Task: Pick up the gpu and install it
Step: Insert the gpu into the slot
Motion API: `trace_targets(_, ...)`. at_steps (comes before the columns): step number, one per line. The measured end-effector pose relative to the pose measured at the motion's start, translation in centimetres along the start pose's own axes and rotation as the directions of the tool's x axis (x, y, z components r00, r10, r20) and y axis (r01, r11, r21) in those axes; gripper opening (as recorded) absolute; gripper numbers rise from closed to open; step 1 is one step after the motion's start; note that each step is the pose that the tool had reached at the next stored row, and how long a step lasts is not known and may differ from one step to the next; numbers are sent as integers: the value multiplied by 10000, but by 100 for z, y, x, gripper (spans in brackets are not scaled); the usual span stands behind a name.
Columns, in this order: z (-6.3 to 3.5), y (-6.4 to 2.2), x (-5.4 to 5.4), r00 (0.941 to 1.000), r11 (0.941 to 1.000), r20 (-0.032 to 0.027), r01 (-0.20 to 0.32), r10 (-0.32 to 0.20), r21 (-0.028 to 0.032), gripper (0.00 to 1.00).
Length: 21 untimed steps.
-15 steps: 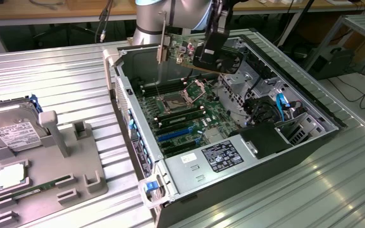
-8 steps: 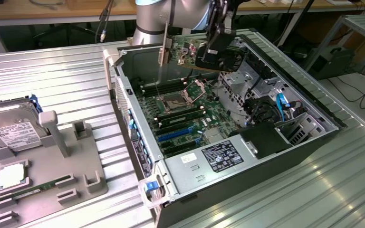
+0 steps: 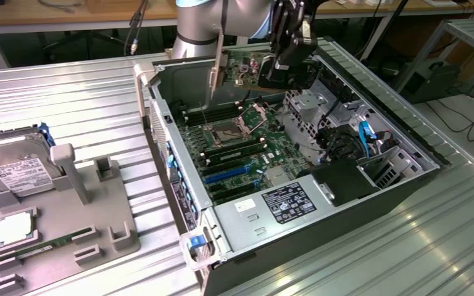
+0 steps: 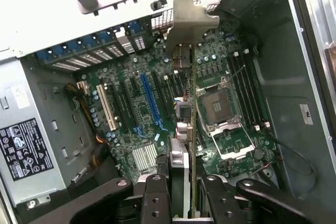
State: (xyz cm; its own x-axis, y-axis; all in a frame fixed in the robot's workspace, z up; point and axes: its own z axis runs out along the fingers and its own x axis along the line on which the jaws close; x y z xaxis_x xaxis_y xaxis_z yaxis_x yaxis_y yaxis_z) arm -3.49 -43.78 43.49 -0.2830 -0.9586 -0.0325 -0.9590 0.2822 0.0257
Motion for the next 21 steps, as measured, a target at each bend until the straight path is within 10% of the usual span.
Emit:
trace_targets(10, -1, -38, -11, 9901, 9901, -27, 1401, -1401, -24, 28)
trace_targets(21, -6, -96, -28, 9878, 9878, -31, 1556, -1556, -28, 28)
